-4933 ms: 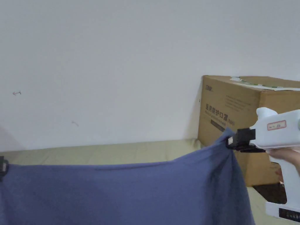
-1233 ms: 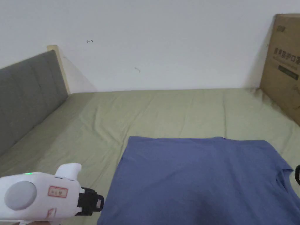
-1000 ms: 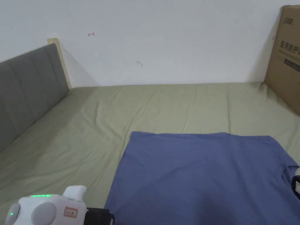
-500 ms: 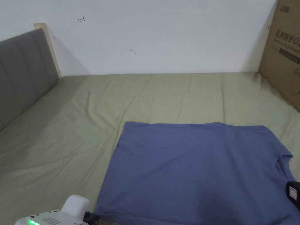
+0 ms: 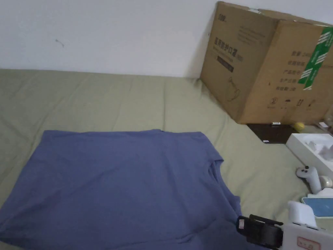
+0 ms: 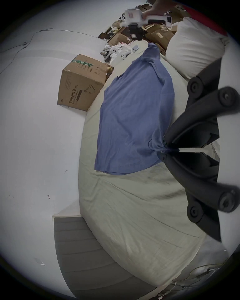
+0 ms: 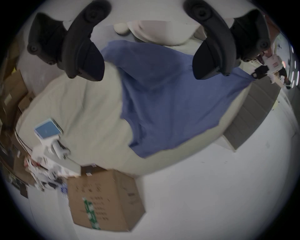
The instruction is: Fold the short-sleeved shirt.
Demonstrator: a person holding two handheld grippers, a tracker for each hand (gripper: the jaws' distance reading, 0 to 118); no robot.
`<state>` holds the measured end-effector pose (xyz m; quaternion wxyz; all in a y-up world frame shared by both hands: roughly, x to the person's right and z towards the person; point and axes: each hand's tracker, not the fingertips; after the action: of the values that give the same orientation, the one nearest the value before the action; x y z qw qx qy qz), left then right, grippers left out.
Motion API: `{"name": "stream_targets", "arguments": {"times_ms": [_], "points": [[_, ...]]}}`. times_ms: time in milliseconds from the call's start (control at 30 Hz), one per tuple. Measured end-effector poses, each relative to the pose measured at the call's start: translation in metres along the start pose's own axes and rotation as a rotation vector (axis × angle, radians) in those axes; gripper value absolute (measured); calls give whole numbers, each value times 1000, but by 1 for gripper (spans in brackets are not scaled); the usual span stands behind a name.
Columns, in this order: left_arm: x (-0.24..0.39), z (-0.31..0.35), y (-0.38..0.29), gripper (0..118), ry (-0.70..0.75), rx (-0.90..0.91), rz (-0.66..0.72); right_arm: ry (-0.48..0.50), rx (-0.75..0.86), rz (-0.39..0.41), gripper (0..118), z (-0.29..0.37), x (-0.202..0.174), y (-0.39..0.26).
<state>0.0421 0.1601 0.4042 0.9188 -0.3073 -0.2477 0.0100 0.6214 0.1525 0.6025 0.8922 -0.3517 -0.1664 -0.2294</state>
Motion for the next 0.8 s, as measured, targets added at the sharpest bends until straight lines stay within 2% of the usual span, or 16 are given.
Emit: {"name": "stream_targets", "arguments": {"times_ms": [67, 100, 167, 233, 267, 333, 400, 533, 667, 800], "points": [[7, 1, 3, 1, 0, 9, -1, -43, -79, 19, 112, -17, 15, -5], [8, 1, 4, 1, 0, 8, 1, -72, -122, 37, 108, -24, 19, -8], [12, 1, 7, 1, 3, 0, 4, -91, -165, 106, 91, -28, 8, -18], [12, 2, 7, 1, 12, -1, 3, -131, -154, 189, 35, -30, 3, -25], [12, 2, 7, 1, 13, -8, 9, -146, -166, 236, 1, -30, -4, -28], [11, 1, 8, 1, 18, -20, 26, -157, -172, 303, 1, -33, -9, -33], [9, 2, 8, 1, 21, -24, 43, -105, -131, 309, 1, -30, -9, -32], [6, 5, 7, 1, 26, -28, 57, -102, -32, 276, 1, -11, -6, -28], [10, 10, 12, 1, 29, -20, 46, -38, 82, 175, 1, 16, -1, -13], [9, 2, 36, 1, 6, 2, 81, -17, 123, 166, 1, 25, -13, 25]]}}
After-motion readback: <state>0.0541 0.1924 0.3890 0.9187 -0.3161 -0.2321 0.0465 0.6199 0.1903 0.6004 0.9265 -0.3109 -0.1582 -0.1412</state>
